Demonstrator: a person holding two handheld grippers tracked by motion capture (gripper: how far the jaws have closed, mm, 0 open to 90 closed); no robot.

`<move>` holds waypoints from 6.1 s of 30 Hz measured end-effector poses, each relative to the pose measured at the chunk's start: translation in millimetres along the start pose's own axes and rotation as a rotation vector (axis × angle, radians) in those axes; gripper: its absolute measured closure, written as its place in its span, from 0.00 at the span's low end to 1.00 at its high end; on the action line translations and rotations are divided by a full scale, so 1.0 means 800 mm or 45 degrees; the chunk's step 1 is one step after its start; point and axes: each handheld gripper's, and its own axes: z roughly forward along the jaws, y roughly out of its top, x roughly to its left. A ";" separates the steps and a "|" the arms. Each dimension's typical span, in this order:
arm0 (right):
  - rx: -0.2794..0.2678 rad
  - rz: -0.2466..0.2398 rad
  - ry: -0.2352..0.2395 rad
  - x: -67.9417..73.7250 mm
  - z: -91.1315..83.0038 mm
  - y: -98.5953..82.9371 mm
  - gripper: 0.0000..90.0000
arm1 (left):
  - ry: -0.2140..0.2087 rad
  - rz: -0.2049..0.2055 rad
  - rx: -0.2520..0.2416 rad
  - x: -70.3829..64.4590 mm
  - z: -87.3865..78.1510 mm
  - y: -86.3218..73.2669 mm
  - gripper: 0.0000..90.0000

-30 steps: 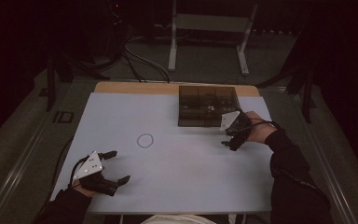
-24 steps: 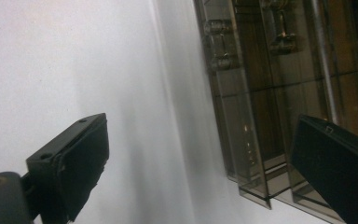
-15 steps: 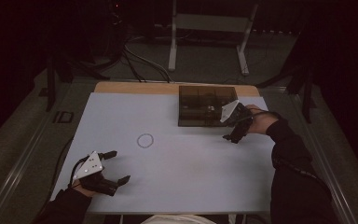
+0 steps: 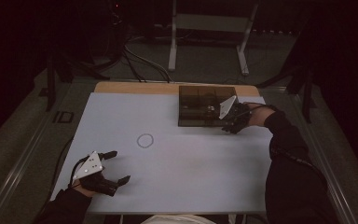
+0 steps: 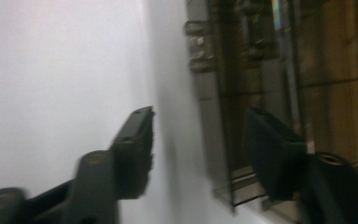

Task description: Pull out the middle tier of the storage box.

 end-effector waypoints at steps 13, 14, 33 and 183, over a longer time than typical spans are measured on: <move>0.036 -0.190 -0.028 -0.014 0.015 0.004 0.84 | -0.003 0.001 0.003 0.000 0.001 0.000 0.01; 0.044 -0.200 -0.032 -0.015 0.016 0.004 0.84 | -0.003 0.000 0.004 0.000 0.001 0.000 0.01; 0.108 -0.272 0.089 -0.026 0.043 0.010 0.91 | -0.004 0.000 0.002 0.000 0.000 0.000 0.01; -0.476 1.265 -0.346 0.172 0.003 -0.080 0.00 | -0.019 -0.014 0.001 0.001 0.002 0.000 0.01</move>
